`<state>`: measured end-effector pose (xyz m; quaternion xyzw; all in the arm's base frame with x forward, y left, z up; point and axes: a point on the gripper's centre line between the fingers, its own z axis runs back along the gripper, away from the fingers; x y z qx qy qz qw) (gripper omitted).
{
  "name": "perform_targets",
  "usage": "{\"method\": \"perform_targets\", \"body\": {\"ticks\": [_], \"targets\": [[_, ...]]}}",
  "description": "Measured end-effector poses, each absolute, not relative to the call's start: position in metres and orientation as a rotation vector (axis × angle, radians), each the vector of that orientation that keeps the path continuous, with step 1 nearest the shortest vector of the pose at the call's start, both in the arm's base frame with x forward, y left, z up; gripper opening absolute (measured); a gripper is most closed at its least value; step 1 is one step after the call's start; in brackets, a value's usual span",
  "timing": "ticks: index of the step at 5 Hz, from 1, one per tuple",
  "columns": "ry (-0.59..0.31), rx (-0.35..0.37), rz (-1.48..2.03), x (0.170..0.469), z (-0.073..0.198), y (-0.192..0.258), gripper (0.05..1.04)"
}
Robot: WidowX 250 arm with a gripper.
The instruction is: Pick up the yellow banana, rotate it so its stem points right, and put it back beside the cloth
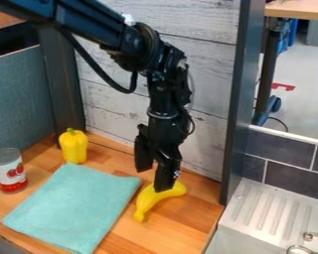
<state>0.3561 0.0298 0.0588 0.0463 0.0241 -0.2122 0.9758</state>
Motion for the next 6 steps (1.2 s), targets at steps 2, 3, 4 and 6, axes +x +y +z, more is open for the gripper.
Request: {"method": "perform_targets", "body": {"ticks": [2,3,4,6], "targets": [[0.027,0.094,-0.404,0.361,0.042,0.03,1.001],[0.042,0.096,-0.386,0.366,0.033,0.032,1.001],[0.051,0.094,-0.379,0.368,0.027,0.032,1.001],[0.057,0.052,-0.373,0.372,0.02,0.027,0.954]]}}
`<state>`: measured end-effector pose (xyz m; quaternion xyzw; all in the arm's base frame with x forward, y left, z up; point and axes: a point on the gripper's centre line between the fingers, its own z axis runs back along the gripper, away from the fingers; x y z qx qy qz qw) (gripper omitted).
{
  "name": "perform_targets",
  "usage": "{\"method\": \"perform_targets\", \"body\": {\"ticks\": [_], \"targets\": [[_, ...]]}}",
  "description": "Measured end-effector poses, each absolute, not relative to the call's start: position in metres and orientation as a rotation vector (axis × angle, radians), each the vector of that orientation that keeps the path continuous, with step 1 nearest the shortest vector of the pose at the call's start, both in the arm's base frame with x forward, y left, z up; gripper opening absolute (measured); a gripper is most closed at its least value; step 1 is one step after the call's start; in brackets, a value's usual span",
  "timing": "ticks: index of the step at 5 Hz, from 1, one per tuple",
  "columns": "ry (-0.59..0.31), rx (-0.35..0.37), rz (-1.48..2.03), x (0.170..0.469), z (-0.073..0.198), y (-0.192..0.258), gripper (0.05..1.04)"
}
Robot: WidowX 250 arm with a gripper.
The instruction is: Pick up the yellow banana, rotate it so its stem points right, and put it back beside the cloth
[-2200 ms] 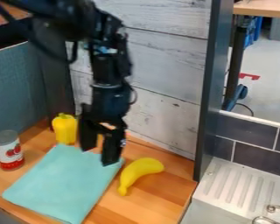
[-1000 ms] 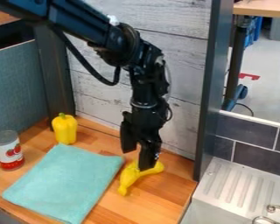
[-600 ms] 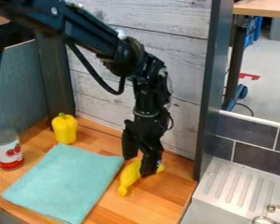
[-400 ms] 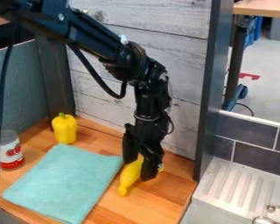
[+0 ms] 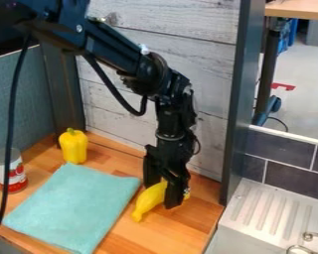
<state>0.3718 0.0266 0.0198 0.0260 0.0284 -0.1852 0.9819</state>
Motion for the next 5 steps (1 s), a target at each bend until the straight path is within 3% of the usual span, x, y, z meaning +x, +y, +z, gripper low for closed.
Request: {"method": "perform_targets", "body": {"ticks": [1,2,4,5], "targets": [[0.051,0.015,-0.373,0.372,0.02,0.021,0.678],[0.056,-0.005,-0.362,0.37,0.02,0.024,0.579],[0.105,-0.018,-0.308,0.357,0.023,0.024,0.579],[0.051,-0.009,-0.118,0.345,0.061,0.023,0.579]]}}
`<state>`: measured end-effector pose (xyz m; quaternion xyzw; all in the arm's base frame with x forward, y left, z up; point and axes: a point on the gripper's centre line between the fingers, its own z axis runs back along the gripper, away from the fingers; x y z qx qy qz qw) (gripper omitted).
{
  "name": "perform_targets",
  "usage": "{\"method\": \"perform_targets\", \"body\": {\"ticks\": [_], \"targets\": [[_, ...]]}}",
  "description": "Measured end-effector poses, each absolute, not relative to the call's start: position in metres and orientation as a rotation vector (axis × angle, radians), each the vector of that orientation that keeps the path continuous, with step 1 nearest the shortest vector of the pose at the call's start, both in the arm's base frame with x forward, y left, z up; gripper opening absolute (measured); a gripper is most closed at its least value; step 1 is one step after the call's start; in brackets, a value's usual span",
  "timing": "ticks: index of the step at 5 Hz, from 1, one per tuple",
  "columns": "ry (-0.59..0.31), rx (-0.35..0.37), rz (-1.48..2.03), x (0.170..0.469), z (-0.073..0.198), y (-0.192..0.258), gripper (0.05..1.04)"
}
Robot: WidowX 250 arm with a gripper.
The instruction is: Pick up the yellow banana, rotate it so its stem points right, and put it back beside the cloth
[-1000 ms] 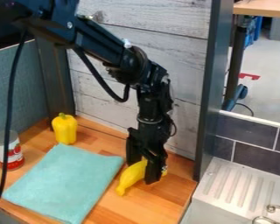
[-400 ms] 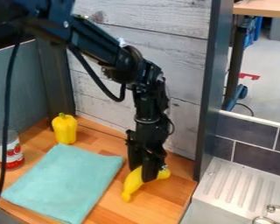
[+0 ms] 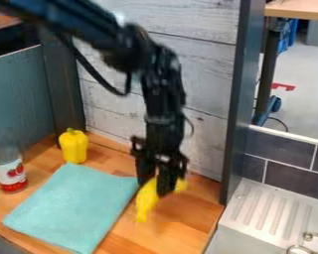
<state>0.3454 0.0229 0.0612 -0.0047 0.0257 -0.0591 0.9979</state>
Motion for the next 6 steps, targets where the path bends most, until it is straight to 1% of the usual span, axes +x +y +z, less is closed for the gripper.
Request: {"method": "perform_targets", "body": {"ticks": [1,2,4,5,6], "targets": [[0.047,-0.053,0.036,0.335,0.071,0.021,0.579],[0.011,-0.06,0.195,0.335,0.073,0.032,0.579],[-0.08,-0.129,0.633,0.346,0.066,0.043,0.579],[-0.094,-0.112,0.845,0.348,0.067,0.048,0.579],[-0.113,-0.146,0.979,0.358,0.066,0.04,0.579]]}}
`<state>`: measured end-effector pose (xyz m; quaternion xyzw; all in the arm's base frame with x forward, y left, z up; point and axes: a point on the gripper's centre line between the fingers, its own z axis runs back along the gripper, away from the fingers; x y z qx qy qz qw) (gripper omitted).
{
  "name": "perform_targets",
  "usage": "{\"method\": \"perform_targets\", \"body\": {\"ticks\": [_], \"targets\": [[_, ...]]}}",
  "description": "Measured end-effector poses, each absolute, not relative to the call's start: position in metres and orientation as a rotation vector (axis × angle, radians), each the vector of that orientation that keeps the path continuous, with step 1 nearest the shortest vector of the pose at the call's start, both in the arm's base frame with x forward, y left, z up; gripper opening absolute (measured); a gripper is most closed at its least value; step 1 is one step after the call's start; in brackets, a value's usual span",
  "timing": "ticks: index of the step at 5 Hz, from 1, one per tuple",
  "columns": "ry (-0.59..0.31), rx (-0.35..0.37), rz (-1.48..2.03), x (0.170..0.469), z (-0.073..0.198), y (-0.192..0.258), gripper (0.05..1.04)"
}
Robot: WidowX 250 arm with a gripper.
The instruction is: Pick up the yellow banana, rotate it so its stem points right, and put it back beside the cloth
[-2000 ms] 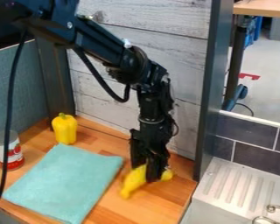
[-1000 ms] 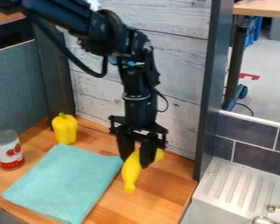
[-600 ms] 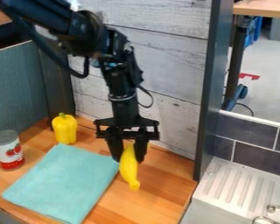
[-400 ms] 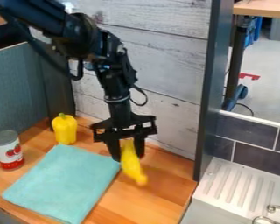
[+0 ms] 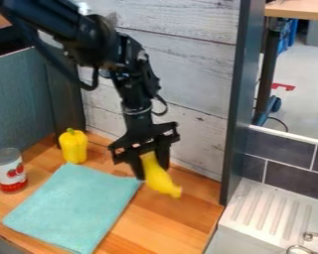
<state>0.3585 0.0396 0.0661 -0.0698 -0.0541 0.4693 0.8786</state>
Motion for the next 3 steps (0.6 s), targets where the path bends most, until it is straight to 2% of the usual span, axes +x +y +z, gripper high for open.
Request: {"method": "perform_targets", "body": {"ticks": [3], "targets": [[-0.087,-0.158,1.136,0.381,0.039,0.018,0.579]]}}
